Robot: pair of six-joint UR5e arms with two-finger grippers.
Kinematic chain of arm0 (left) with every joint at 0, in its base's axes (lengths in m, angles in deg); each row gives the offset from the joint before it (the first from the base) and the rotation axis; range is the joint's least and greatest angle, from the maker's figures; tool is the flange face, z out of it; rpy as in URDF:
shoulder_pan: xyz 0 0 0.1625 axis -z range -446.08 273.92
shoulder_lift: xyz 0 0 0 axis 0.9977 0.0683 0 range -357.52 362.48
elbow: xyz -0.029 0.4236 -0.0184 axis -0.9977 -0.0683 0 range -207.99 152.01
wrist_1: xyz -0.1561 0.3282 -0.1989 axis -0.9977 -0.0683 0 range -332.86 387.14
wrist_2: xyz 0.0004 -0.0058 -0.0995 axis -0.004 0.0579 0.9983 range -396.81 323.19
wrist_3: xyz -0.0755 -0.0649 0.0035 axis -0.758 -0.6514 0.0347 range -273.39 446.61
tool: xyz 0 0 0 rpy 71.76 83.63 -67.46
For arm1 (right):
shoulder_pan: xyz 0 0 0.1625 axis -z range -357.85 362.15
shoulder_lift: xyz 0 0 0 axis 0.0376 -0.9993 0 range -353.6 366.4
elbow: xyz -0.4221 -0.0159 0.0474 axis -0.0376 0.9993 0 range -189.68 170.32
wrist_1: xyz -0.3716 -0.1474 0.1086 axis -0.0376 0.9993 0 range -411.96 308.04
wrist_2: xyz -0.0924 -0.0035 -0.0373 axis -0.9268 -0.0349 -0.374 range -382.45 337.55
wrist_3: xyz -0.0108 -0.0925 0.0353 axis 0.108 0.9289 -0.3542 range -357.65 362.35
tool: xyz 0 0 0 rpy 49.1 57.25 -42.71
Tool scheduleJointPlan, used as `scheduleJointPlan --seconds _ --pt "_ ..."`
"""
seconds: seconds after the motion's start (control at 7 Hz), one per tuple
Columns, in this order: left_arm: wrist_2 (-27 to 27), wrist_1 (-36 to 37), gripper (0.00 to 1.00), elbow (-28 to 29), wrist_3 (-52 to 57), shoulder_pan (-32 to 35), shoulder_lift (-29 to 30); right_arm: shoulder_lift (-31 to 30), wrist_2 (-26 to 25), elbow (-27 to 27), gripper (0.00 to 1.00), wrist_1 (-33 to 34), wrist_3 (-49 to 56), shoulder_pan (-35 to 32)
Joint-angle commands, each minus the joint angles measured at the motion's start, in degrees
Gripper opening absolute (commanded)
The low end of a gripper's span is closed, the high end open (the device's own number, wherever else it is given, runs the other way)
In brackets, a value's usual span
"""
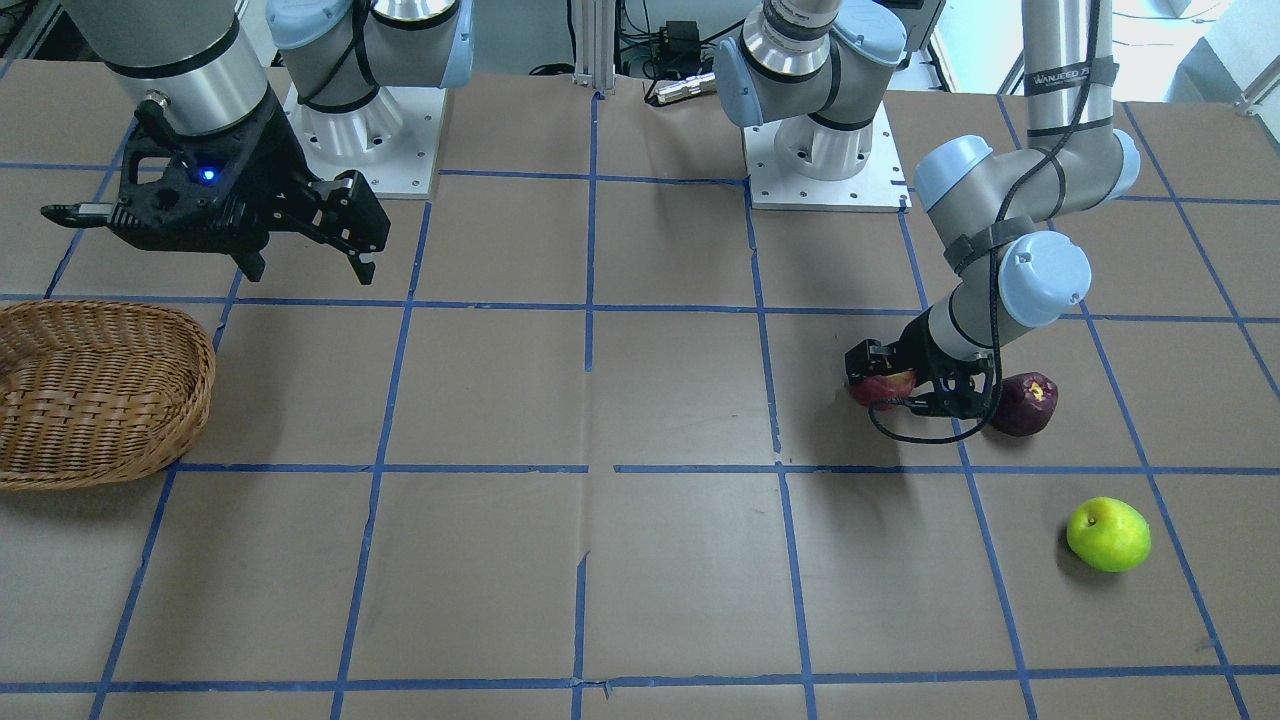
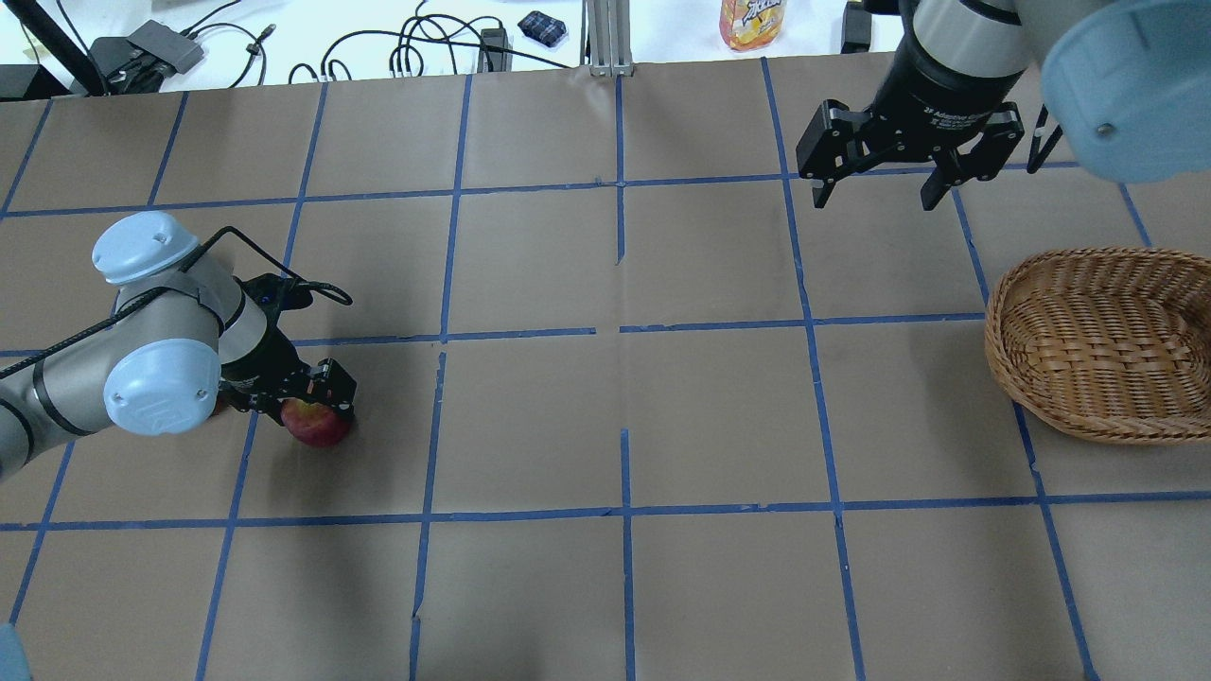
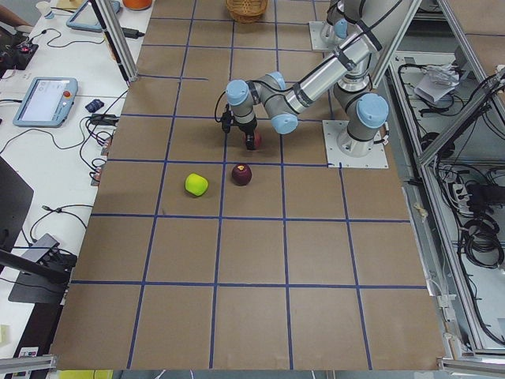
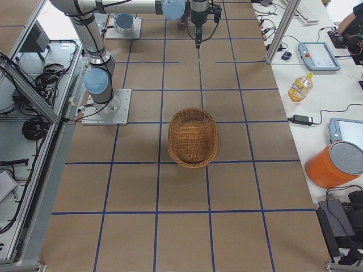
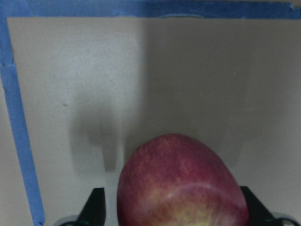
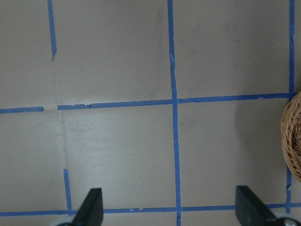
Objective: Put all apples into basket
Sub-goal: 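Close the left gripper on the red apple and lift it, then carry the red apple to the table center and release it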
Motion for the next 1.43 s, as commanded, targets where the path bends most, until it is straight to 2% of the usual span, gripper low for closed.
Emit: scheduleJointPlan --seconds 0.0,0.14,0.29,0.43,0.57,0.71,0.86,1.0,1.14,1.29 --pt "0.8 1.1 0.0 1.6 -0.4 2.5 -2.9 0.0 0.0 0.0 1.0 0.1 0.0 0.0" --pt "1.4 0.7 0.0 3.9 -3.0 9.6 -3.7 0.0 0.0 0.0 1.0 0.1 0.0 0.0" --pt "2.0 2.8 0.0 6.7 -17.0 19.9 -1.5 -0.1 0.0 0.1 1.0 -0.2 0.0 -0.1" --pt "6.1 4.6 0.0 11.9 -22.5 27.2 1.9 0.0 -0.1 0.0 1.0 -0.2 0.0 -0.1" --pt "6.9 6.9 0.0 15.0 -25.8 32.3 5.3 0.0 0.0 -0.2 1.0 0.2 0.0 -0.1" --pt "7.2 13.5 0.0 15.6 -31.6 36.1 9.3 -0.1 0.1 -0.4 1.0 -0.1 0.0 -0.1" --pt "7.1 18.1 0.0 15.6 -33.2 37.2 12.9 0.0 0.1 -0.1 1.0 0.0 0.0 -0.1" --pt "7.1 21.5 0.34 15.7 -33.3 37.3 15.7 0.0 0.1 -0.4 1.0 0.3 0.0 -0.1" --pt "7.1 24.9 0.89 15.8 -36.6 37.9 17.0 0.0 0.1 -0.3 1.0 0.1 0.0 -0.1" --pt "7.3 26.2 1.0 15.9 -38.0 37.4 16.4 -0.1 0.1 -0.4 1.0 0.4 0.0 -0.1"
